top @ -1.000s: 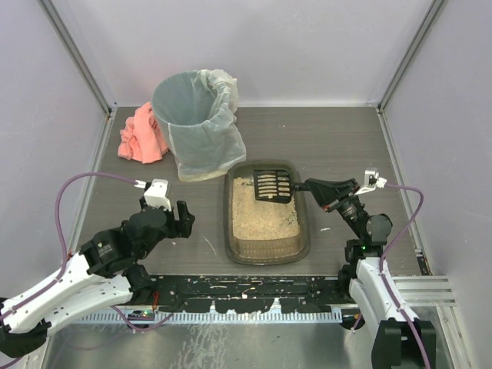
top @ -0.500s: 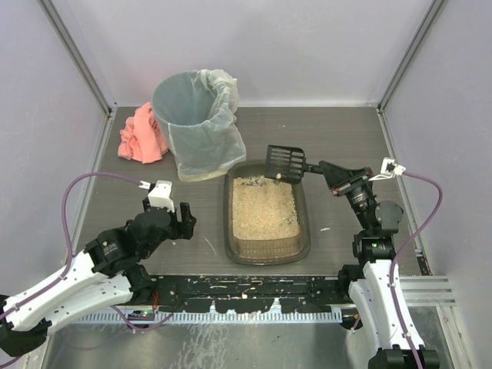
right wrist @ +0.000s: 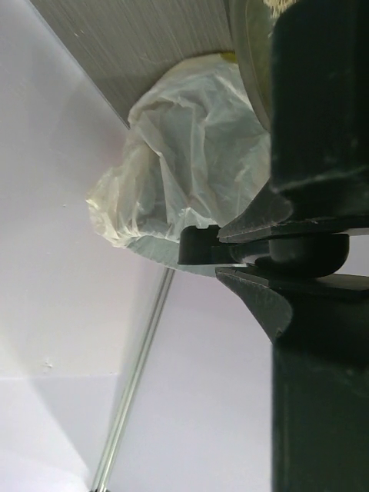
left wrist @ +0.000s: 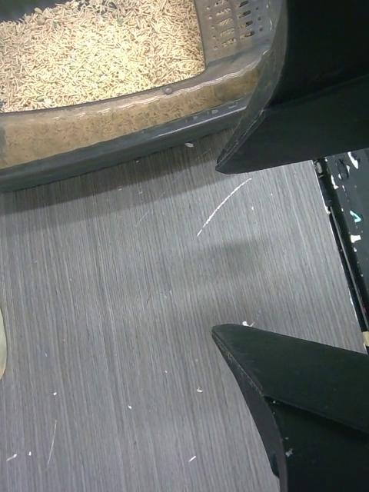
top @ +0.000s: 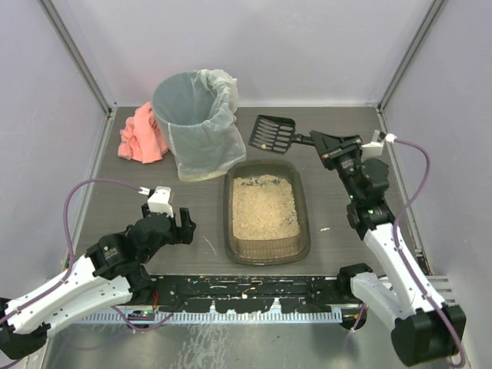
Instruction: Clean the litter box
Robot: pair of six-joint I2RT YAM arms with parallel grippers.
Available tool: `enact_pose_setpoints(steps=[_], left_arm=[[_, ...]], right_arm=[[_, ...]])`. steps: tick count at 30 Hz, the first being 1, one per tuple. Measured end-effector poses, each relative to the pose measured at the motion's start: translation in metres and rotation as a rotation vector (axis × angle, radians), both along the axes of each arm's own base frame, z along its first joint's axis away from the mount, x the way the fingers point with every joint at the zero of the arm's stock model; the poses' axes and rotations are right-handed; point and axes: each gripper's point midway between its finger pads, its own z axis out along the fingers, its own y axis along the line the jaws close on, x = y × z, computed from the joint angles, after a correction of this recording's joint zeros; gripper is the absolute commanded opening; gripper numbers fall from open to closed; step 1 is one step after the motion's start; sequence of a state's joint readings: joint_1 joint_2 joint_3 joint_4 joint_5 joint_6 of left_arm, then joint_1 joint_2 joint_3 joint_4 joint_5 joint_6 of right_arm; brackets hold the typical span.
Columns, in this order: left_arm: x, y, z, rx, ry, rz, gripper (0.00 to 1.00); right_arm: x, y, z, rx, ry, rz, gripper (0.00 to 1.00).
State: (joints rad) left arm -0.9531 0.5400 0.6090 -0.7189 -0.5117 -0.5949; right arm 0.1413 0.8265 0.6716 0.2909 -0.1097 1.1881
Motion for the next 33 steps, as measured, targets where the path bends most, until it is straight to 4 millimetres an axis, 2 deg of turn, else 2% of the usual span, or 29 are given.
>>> enact_pose_setpoints(steps=[2, 6, 10, 14, 20, 23, 26, 29, 33], left_arm=[[0.0, 0.0, -0.001, 0.001, 0.002, -0.002, 0.82], [-0.001, -0.001, 0.001, -0.009, -0.002, -0.004, 0.83], [-0.003, 0.0, 0.003, -0.031, -0.011, -0.012, 0.84], [-0.005, 0.0, 0.008, -0.061, -0.028, -0.017, 0.84], [-0.007, 0.001, 0.011, -0.083, -0.037, -0.025, 0.84], [-0.007, 0.0, 0.01, -0.084, -0.035, -0.027, 0.84], [-0.008, 0.0, 0.01, -0.085, -0.033, -0.031, 0.84], [-0.008, -0.001, 0.01, -0.087, -0.032, -0.034, 0.84], [-0.008, -0.001, 0.01, -0.088, -0.03, -0.037, 0.84]], right_arm=[[0.006, 0.024, 0.002, 0.003, 0.02, 0.044, 0.01], [0.037, 0.063, 0.005, 0.005, 0.057, 0.063, 0.01], [0.072, 0.098, 0.004, 0.006, 0.076, 0.041, 0.01], [0.097, 0.126, 0.008, 0.005, 0.061, 0.015, 0.01], [0.137, 0.159, 0.044, -0.058, -0.062, -0.001, 0.01], [0.154, 0.177, 0.06, -0.161, -0.145, 0.013, 0.01], [0.169, 0.201, 0.074, -0.345, -0.272, 0.055, 0.02], [0.173, 0.23, 0.077, -0.572, -0.418, 0.124, 0.01], [0.165, 0.267, 0.072, -0.897, -0.594, 0.181, 0.01]])
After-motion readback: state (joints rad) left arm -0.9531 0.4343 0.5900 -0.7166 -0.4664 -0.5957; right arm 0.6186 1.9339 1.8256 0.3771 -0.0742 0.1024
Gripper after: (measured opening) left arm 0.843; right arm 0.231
